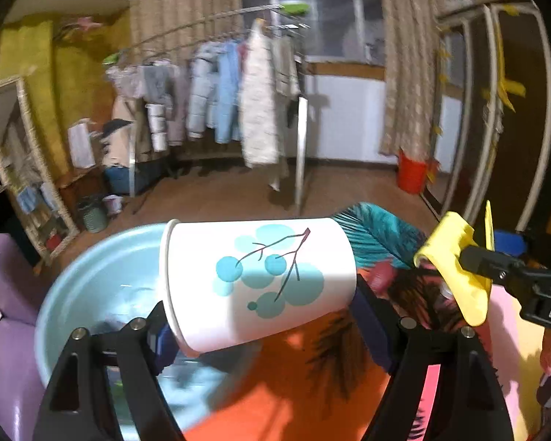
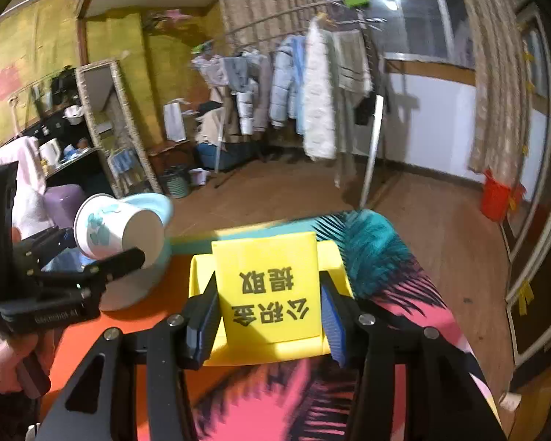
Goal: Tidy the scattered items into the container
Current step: 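Lift the yellow card holder with right gripper while left lifts the white cup, then lower the white cup and yellow card holder into the blue basin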
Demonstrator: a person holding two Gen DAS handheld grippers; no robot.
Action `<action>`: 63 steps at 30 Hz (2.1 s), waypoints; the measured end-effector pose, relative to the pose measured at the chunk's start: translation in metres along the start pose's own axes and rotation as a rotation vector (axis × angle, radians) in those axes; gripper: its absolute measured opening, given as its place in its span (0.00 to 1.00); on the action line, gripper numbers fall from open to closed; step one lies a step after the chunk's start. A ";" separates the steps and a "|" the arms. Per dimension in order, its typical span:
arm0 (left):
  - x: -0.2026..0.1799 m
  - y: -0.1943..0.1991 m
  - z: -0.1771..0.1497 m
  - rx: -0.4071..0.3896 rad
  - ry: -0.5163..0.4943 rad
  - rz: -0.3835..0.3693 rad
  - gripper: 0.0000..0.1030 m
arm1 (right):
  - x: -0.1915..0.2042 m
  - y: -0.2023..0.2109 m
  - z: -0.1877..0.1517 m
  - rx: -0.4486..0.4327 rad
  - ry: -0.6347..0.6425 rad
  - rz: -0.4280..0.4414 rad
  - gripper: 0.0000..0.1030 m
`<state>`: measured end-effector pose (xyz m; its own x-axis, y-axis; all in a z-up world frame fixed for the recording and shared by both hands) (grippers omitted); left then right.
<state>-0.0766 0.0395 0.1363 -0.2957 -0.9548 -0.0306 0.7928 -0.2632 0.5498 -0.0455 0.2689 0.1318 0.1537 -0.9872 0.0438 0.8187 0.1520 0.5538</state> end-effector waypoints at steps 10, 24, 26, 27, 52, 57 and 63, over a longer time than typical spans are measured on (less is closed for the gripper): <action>0.118 0.029 -0.010 -0.019 0.124 0.108 0.82 | 0.126 -0.033 0.047 0.009 0.072 0.160 0.51; 0.174 0.001 -0.041 0.046 0.199 0.142 0.82 | 0.228 -0.126 0.053 0.127 0.117 0.231 0.51; 0.175 -0.003 -0.041 0.054 0.199 0.144 0.82 | 0.229 -0.135 0.051 0.142 0.122 0.220 0.51; 0.176 -0.005 -0.041 0.058 0.199 0.148 0.82 | 0.229 -0.138 0.049 0.148 0.121 0.215 0.51; 0.181 -0.021 -0.047 0.116 0.214 0.179 0.95 | 0.220 -0.163 0.047 0.160 0.103 0.138 0.88; 0.177 -0.008 -0.037 0.089 0.209 0.193 1.00 | 0.208 -0.146 0.056 0.115 0.058 0.142 0.90; 0.169 0.012 -0.027 0.061 0.204 0.214 1.00 | 0.184 -0.125 0.062 0.086 0.005 0.135 0.91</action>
<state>-0.1033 -0.1290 0.1152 -0.0071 -0.9974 -0.0722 0.7899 -0.0498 0.6112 -0.1543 0.0656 0.1225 0.2617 -0.9579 0.1183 0.7401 0.2779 0.6124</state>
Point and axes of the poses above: each gripper's, at about its wrist camera, not at the fingertips, and y roughly against the way its jaws point, x to its left, z to its top, the point moved 2 cm from there along -y, roughly the way its jaws point, and after that the axes turned 7 degrees about -z, right-handed, at the moved point
